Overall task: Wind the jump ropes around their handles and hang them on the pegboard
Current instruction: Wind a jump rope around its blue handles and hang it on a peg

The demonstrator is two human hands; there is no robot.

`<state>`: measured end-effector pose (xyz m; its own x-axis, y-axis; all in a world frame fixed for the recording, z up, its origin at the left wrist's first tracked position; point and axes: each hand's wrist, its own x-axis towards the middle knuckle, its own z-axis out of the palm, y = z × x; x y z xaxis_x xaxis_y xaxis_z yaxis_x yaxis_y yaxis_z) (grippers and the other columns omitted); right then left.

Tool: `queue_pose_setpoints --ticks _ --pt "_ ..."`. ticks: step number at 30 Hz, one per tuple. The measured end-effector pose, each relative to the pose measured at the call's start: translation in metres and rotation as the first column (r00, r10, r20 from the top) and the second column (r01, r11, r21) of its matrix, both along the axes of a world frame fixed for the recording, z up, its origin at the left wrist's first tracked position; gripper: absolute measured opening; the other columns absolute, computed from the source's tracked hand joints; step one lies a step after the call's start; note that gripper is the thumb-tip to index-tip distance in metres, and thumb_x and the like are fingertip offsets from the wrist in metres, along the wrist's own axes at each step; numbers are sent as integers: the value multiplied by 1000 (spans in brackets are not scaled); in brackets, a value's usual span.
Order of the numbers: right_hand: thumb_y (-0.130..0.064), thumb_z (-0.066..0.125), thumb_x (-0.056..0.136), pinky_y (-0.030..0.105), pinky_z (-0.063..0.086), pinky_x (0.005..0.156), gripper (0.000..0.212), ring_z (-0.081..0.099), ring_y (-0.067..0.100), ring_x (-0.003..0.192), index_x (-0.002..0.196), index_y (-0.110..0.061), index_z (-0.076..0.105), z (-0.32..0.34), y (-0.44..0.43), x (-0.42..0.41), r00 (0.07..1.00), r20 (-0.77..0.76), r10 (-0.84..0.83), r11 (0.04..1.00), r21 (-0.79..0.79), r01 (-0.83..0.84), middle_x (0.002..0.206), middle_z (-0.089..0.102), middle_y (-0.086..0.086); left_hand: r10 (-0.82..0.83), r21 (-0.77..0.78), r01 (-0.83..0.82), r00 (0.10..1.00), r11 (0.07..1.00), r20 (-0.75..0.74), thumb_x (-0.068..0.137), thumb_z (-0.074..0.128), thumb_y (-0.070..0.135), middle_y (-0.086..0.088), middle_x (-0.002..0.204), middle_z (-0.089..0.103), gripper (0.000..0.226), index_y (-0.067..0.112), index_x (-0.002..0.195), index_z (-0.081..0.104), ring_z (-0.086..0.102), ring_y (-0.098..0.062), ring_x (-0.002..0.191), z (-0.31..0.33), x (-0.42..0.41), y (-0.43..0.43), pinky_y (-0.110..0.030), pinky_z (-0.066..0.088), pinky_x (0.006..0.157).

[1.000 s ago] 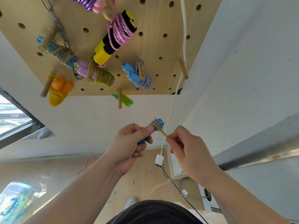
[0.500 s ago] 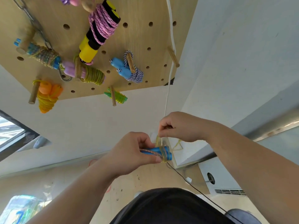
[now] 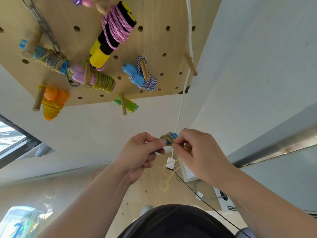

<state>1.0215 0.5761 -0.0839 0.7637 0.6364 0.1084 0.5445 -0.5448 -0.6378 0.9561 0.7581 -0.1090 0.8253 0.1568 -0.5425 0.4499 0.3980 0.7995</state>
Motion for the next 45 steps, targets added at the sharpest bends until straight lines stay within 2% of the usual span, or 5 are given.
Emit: queue_pose_setpoints --ticks 11,23,30,36,45 --pt "-26 64 95 12 40 59 12 52 10 65 88 -16 62 -10 -6 7 963 267 -31 990 143 -8 76 55 -13 97 -221 -83 994 972 53 100 58 19 -14 77 63 33 -9 118 59 35 -10 51 8 9 -17 -19 26 43" --pt "-23 64 96 25 36 57 13 42 16 60 87 -20 72 -26 -11 32 726 -670 157 936 335 107 67 54 5 70 -468 32 977 883 199 90 59 33 -15 82 61 47 0 123 60 47 -10 49 16 0 -10 -19 44 43" --pt "-21 64 97 18 30 52 26 35 7 52 72 -21 71 -11 -5 64 867 -495 50 980 -142 -138 55 46 -10 -335 101 321 925 942 181 96 66 10 -20 79 64 13 -3 95 65 40 -16 48 10 -7 4 -27 38 46" --pt "-29 64 97 16 33 51 30 46 3 52 67 -26 61 8 25 69 930 -344 132 872 -405 -274 58 54 -13 -363 618 319 930 718 -58 85 81 28 0 72 72 17 13 85 72 56 -9 55 -11 -3 0 -23 44 53" --pt "-29 49 103 32 35 60 30 48 11 64 78 -18 60 3 38 21 983 -107 152 916 -357 -181 69 53 -5 -147 685 109 989 721 -2 79 83 33 -12 80 67 36 6 81 59 51 -14 63 -25 12 14 -28 40 57"
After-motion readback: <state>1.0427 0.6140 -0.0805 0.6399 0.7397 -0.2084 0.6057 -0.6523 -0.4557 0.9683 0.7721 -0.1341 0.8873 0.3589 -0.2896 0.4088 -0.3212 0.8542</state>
